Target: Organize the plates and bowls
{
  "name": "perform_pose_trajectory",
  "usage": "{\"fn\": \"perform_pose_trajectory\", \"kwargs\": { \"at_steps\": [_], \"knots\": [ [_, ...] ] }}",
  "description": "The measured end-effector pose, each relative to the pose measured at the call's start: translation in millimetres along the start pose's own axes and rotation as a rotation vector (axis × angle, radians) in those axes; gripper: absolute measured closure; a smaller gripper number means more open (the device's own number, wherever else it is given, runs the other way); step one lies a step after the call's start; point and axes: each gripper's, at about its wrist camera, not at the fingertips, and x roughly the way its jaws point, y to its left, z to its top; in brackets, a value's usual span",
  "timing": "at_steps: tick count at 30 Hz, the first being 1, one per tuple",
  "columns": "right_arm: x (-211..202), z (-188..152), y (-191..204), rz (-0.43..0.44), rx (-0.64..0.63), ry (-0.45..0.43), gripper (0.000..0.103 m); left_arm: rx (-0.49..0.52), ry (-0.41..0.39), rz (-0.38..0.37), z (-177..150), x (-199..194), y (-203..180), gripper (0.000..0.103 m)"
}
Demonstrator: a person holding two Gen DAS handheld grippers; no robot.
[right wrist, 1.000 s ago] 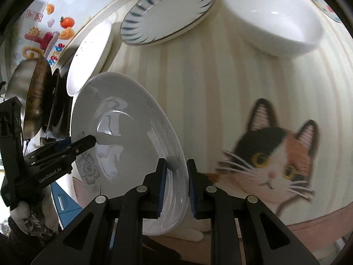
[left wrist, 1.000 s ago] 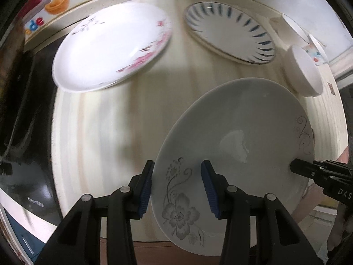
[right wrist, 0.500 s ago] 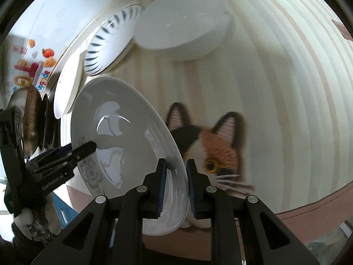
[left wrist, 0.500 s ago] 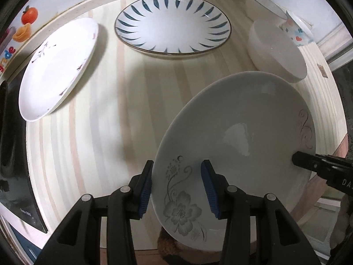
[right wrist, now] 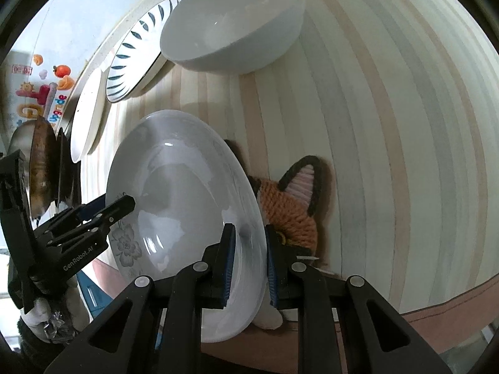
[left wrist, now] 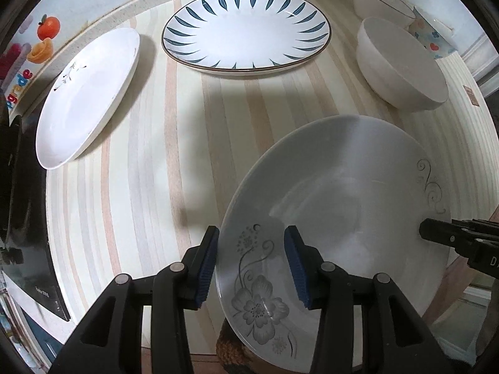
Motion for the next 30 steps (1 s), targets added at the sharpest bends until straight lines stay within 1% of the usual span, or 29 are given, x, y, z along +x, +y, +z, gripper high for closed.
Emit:
{"fn": "perform_pose_trajectory", "kwargs": {
  "at_steps": [1,3,4,5,7,9,12,13,14,15,17,18,19,20,22,24,26,27,28,30],
  "knots": [
    [0.4,-0.5,0.3,-0.002,-0.003,0.002,0.083,0.000,-0.004,-0.003,-5.9,0.6,4.1,0.063],
    [4.4,0.7,6.1,-0.011,-0.007,0.006,0.083,-0.001,-0.008,-0.012,-7.2,0.9,5.2,0.063],
    [5.4,1.6,6.4,-0.013,-0.002,0.006,0.083,-0.004,-0.007,-0.023,-15.8,-5.3,11.4,0.063],
    [6.0,1.8,6.9,-0.010,0.003,0.008,0.082,-0.012,0.002,-0.038,-15.0,-6.3,14.4,0.063],
    [4.6,2.8,3.0,0.013,0.020,0.029,0.082,-0.036,-0.011,-0.057,-15.3,-15.9,26.2,0.063],
    [-7.9,0.6,-2.9,0.028,0.051,0.035,0.082,-0.081,-0.048,-0.070,-16.5,-34.0,46.5,0.062],
    [-47.7,-4.2,3.9,0.017,0.071,0.011,0.081,-0.194,-0.096,-0.067,-13.6,-57.4,91.2,0.062],
    [-65.2,-2.7,16.3,0.030,0.054,-0.013,0.081,-0.263,-0.106,-0.071,-10.6,-62.2,115.3,0.060],
    [-77.1,0.6,29.1,0.040,0.028,-0.033,0.076,-0.306,-0.113,-0.079,-8.5,-64.0,130.5,0.060],
    [-89.5,8.1,51.7,0.046,-0.018,-0.065,0.067,-0.346,-0.121,-0.085,-8.3,-61.7,146.1,0.060],
    [-97.1,25.3,90.3,0.062,-0.090,-0.108,0.056,-0.427,-0.117,-0.078,-2.1,-52.4,178.0,0.061],
    [-95.9,37.5,111.6,0.090,-0.129,-0.124,0.055,-0.454,-0.106,-0.084,0.8,-48.8,189.8,0.061],
    [-88.2,55.6,137.1,0.122,-0.175,-0.130,0.055,-0.490,-0.105,-0.099,2.7,-41.2,199.9,0.061],
    [-78.4,72.5,158.6,0.130,-0.209,-0.139,0.055,-0.526,-0.109,-0.097,5.0,-34.0,212.1,0.061],
    [-54.7,105.8,200.6,0.130,-0.298,-0.183,0.055,-0.554,-0.101,-0.084,12.0,-20.7,225.8,0.061],
    [-26.1,136.2,233.0,0.112,-0.368,-0.197,0.055,-0.581,-0.089,-0.073,16.6,-6.6,237.0,0.061],
    [8.5,169.7,263.0,0.096,-0.413,-0.177,0.056,-0.593,-0.075,-0.076,18.6,0.7,243.5,0.060],
    [24.7,184.3,274.0,0.084,-0.432,-0.168,0.056,-0.607,-0.085,-0.086,21.4,5.0,247.0,0.060],
    [42.8,200.3,283.7,0.071,-0.449,-0.158,0.056,-0.612,-0.078,-0.078,24.0,8.6,249.4,0.060],
    [69.5,222.4,295.6,0.055,-0.463,-0.121,0.059,-0.623,-0.075,-0.091,28.2,15.7,254.4,0.060]
  ]
}}
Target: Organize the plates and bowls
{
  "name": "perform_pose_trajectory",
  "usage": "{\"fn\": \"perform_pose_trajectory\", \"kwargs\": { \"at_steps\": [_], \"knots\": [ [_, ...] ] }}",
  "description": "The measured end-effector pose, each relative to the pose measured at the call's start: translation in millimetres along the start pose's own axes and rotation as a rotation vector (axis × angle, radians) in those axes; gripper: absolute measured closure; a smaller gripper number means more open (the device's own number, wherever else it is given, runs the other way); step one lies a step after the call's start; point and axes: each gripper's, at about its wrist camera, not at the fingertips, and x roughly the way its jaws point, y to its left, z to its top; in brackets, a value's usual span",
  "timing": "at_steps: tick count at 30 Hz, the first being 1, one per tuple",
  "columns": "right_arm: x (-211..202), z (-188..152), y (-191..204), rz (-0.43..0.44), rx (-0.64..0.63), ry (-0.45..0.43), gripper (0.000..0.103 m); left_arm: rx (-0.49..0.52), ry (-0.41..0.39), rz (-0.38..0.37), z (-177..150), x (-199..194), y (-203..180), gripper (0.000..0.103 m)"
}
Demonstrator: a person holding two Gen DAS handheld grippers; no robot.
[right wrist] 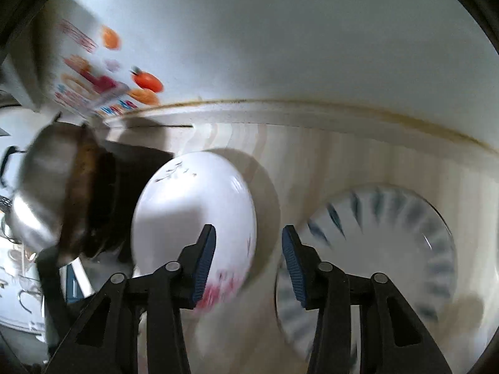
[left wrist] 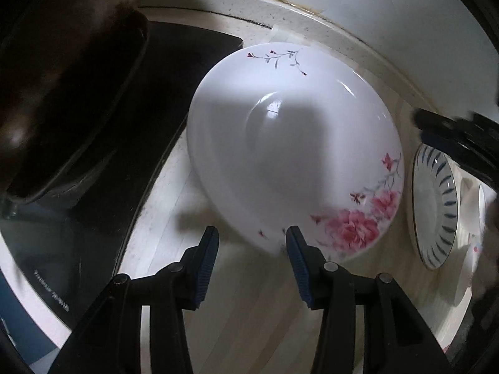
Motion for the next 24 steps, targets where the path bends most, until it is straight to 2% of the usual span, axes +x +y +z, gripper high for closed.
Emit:
{"fn": "perform_pose_trajectory", "kwargs": {
  "at_steps": [6,9,11,18,24],
  "knots": [
    [62.5,38.1,3.2,0.001,-0.038,0.077,0.069,-0.049,0.019,-0.023,15.0,19.3,11.5,0.061],
    [80.9,46.3,4.7,0.038,-0.036,0.107,0.080,-0.040,-0.013,-0.033,17.7,22.7,13.5,0.070],
    [89.2,47.7,6.4,0.068,-0.046,0.123,0.084,-0.044,-0.024,-0.028,18.4,23.3,14.6,0.070],
    [78.7,37.6,10.2,0.074,-0.107,0.112,0.088,-0.023,-0.057,0.002,15.1,19.1,18.2,0.070],
    [51.0,14.9,1.4,0.073,-0.116,0.103,0.089,0.033,-0.092,0.001,10.9,-2.0,8.3,0.070]
  ]
}}
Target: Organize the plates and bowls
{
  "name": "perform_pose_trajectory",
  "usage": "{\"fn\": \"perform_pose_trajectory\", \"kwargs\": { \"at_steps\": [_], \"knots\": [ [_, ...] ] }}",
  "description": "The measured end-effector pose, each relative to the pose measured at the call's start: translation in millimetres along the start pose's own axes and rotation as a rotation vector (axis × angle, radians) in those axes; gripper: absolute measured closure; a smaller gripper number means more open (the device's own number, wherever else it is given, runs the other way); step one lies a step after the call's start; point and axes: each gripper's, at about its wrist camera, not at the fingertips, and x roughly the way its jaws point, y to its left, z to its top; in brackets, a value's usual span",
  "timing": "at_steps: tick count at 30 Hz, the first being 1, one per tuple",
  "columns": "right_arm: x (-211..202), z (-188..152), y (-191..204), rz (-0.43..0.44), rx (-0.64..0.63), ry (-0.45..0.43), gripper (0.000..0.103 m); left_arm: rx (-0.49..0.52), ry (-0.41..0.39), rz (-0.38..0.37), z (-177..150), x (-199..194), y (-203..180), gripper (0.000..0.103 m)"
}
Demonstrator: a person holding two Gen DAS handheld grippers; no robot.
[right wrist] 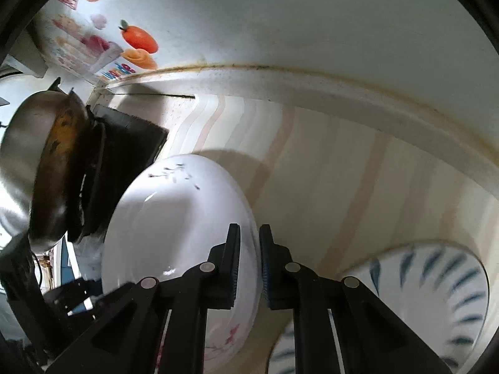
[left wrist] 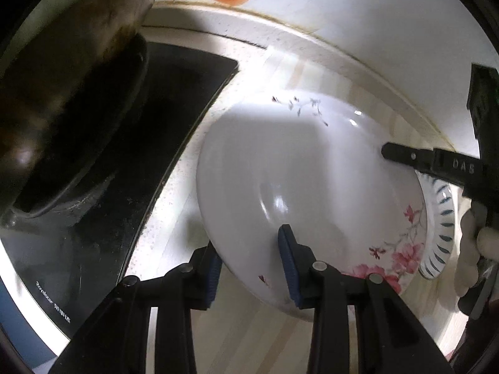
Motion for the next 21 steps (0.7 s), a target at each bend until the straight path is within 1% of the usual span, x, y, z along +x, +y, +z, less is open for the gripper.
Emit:
{"fn": "perform_pose_trajectory", "kwargs": {
  "at_steps": [2,4,6,7,8,9,11,17,21],
  "knots": [
    [-10.7,-9.7,-4.0,0.004,0.013,-0.009,0.089,0.029,-0.007,0.005,-0.4,-5.0,-3.3,0.070],
    [-21.4,-19.5,-8.4,0.011,0.033,-0.018,0.089,0.053,-0.010,0.004,4.1,-2.4,-19.5,0.070],
    [-36.1,-30.3,-11.2,0.010,0.049,-0.034,0.089,0.076,-0.021,-0.003,1.0,-9.4,-28.4,0.070],
    [-43.9,-35.6,-12.5,0.010,0.058,-0.043,0.089,0.092,-0.027,-0.006,-8.5,-19.3,-37.5,0.070],
    [-52.2,-41.4,-13.3,0.011,0.070,-0.055,0.089,0.110,-0.035,-0.013,-10.6,-26.0,-41.9,0.070],
    [-63.2,-49.9,-13.9,0.008,0.078,-0.070,0.089,0.119,-0.037,-0.014,-6.7,-21.3,-51.8,0.071],
    [-79.6,-62.7,-14.6,0.010,0.097,-0.092,0.089,0.156,-0.048,-0.027,-11.2,-34.0,-61.7,0.071],
    [-142.3,-120.5,-19.5,0.021,0.165,-0.174,0.089,0.250,-0.062,-0.069,-30.9,-69.8,-88.1,0.071],
    [-172.9,-164.3,-26.1,0.026,0.223,-0.215,0.089,0.308,-0.075,-0.096,-47.1,-85.8,-105.3,0.071]
  ]
}}
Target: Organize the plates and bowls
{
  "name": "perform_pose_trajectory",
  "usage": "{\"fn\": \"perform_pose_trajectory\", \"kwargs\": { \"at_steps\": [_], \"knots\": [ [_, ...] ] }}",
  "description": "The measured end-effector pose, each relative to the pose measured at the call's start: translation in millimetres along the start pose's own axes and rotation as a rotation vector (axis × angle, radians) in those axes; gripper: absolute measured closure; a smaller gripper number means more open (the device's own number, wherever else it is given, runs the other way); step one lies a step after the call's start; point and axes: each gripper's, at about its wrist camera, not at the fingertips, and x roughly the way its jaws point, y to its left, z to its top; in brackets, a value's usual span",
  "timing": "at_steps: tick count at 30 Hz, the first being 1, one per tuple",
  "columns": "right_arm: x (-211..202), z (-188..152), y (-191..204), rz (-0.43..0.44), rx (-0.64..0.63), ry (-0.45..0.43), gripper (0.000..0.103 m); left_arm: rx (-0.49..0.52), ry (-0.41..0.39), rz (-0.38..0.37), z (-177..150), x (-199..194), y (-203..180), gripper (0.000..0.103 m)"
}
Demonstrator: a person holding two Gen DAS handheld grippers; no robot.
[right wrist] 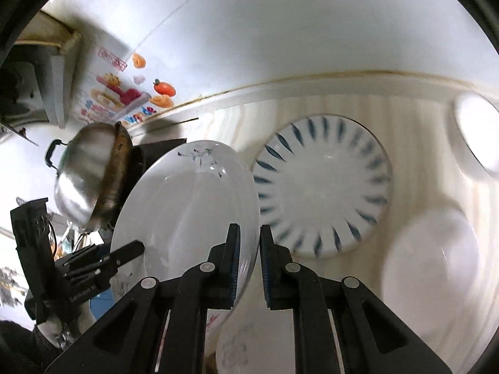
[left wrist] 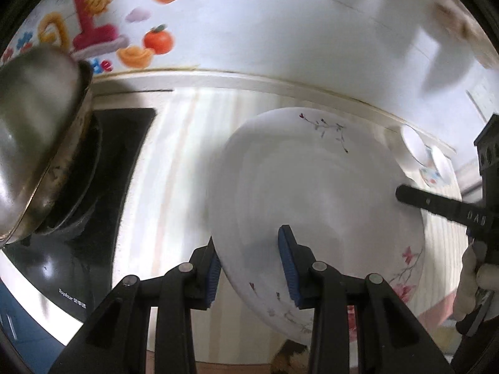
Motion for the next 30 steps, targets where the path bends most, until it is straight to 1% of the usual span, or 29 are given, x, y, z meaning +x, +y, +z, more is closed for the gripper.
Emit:
{"fn": "perform_pose_trajectory", "kwargs": {
  "at_steps": [3,7,12,16,22,27,30],
  "knots": [
    [-23.6,-28.3,-11.5,-0.012,0.037,-0.022,0.089,0.044,0.003,-0.022,-7.4,-3.7,-15.8,0.071],
    [-47.6,-67.8,-30.6,-0.015,0.089,-0.029,0.089,0.103,0.033,-0.045,-24.5,-2.4,-36.3,0.071],
    [-58.4,-108.5,-51.6,-0.032,0.146,-0.012,0.089,0.161,0.078,-0.044,-45.5,4.9,-56.7,0.071],
    [-56.5,-138.3,-67.5,-0.043,0.188,0.019,0.089,0.195,0.130,-0.042,-61.2,17.3,-69.4,0.071],
    [-45.2,-168.2,-89.9,-0.067,0.250,0.052,0.089,0.255,0.196,-0.026,-74.8,37.6,-89.9,0.071],
    [-40.3,-179.1,-107.1,-0.084,0.290,0.064,0.089,0.303,0.232,-0.016,-82.4,51.2,-103.2,0.071],
    [-40.5,-181.6,-113.0,-0.095,0.291,0.069,0.089,0.322,0.255,-0.003,-87.0,61.0,-106.8,0.071]
  ]
}}
